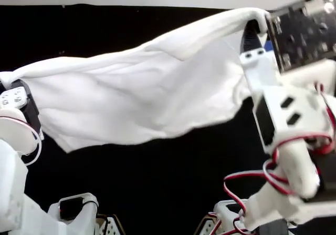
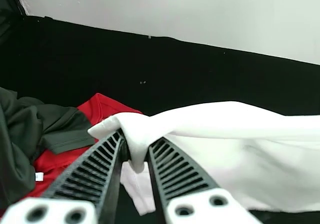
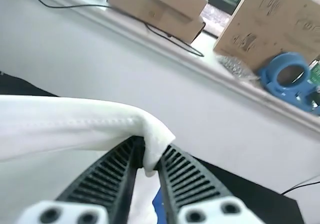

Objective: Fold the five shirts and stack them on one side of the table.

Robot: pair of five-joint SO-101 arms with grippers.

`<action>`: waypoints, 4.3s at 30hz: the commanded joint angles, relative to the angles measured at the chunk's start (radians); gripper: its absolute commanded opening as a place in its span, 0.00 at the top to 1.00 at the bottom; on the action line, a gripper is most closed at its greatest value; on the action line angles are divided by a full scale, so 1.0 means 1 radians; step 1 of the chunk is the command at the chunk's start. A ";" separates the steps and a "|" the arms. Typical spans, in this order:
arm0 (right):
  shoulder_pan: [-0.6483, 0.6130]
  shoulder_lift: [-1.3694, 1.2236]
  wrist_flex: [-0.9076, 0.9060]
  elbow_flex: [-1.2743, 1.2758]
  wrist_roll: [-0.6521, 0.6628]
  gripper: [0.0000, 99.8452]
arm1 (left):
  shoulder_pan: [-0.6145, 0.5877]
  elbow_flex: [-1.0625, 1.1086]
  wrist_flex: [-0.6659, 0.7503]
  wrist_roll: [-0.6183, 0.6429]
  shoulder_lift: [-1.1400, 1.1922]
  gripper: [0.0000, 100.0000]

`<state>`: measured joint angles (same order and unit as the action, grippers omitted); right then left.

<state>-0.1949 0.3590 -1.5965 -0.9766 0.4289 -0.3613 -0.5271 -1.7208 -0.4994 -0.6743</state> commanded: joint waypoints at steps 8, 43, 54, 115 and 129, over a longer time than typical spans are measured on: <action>0.002 0.021 -0.147 -0.305 0.014 0.99 | 0.007 -0.028 0.018 0.009 -0.087 0.99; 0.128 0.320 -0.130 -0.199 0.009 0.99 | 0.007 0.085 -0.008 0.083 -0.363 0.99; 0.008 0.320 0.079 0.426 0.006 0.99 | 0.007 0.676 0.146 0.075 -0.361 0.99; -0.039 -0.170 0.041 0.966 -0.150 0.99 | 0.038 0.483 -0.038 -0.009 0.679 0.99; 0.081 0.404 0.140 1.701 0.043 0.99 | 0.048 1.162 0.097 -0.048 0.239 0.99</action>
<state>-0.1642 0.6690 -1.4676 0.6345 0.4258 -0.3153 0.5685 -1.6395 -0.5393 -0.3798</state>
